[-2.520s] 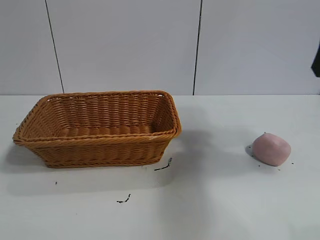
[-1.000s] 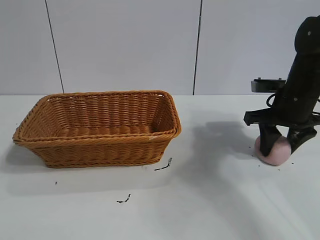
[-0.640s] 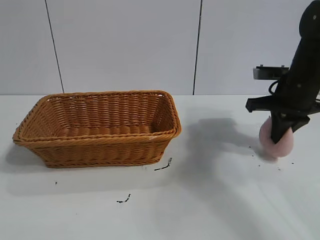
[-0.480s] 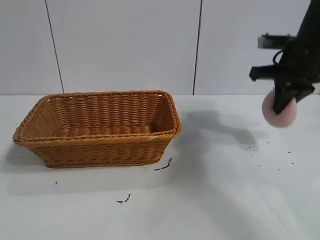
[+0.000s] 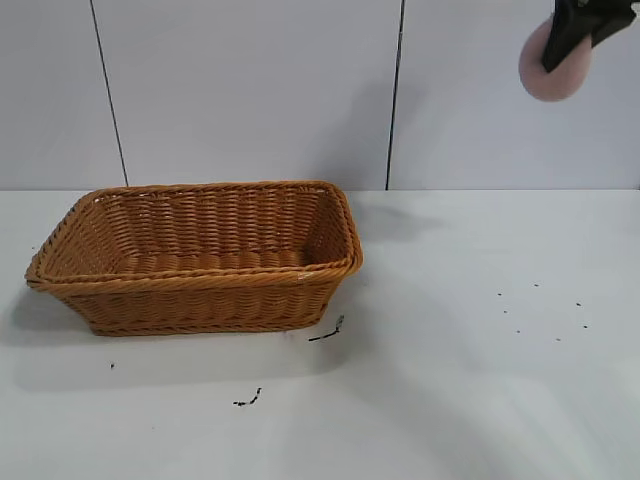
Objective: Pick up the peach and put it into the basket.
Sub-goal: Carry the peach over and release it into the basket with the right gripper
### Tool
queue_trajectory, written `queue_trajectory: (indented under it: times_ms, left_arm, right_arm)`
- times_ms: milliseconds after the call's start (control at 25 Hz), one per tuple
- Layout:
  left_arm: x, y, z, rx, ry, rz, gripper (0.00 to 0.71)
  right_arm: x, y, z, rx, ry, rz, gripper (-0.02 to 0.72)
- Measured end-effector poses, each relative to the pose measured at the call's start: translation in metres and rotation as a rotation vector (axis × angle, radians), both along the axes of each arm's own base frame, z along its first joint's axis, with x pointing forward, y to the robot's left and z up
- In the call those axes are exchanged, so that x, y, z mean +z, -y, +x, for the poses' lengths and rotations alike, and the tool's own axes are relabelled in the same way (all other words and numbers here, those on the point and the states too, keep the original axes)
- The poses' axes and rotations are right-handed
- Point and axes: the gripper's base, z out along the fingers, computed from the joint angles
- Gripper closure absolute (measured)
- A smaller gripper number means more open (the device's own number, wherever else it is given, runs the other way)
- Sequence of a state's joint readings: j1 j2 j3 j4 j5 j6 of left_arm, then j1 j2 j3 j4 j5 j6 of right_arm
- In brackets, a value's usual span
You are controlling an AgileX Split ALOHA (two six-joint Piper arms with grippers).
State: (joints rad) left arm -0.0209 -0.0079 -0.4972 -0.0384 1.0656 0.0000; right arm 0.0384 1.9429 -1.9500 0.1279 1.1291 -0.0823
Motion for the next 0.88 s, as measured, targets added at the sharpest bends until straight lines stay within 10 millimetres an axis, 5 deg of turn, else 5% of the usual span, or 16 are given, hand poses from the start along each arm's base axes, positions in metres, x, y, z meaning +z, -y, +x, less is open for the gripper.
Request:
queue_trajectory:
  times_ms: [160, 440, 640, 880]
  left_arm:
    - [0.0, 0.0, 0.0, 0.0, 0.0, 0.0, 0.017]
    - [0.0, 0.0, 0.0, 0.0, 0.0, 0.0, 0.017]
    - [0.0, 0.0, 0.0, 0.0, 0.0, 0.0, 0.017]
    - [0.0, 0.0, 0.0, 0.0, 0.0, 0.0, 0.017]
  right_arm:
    - [0.018, -0.039, 0.003, 0.088, 0.068, 0.008, 0.712]
    - [0.012, -0.147, -0.011, 0.328, 0.088, 0.022, 0.712]
    - [-0.016, -0.22, -0.022, 0.469, 0.109, 0.032, 0.712]
    - [-0.075, -0.271, -0.018, 0.54, 0.1, 0.026, 0.712]
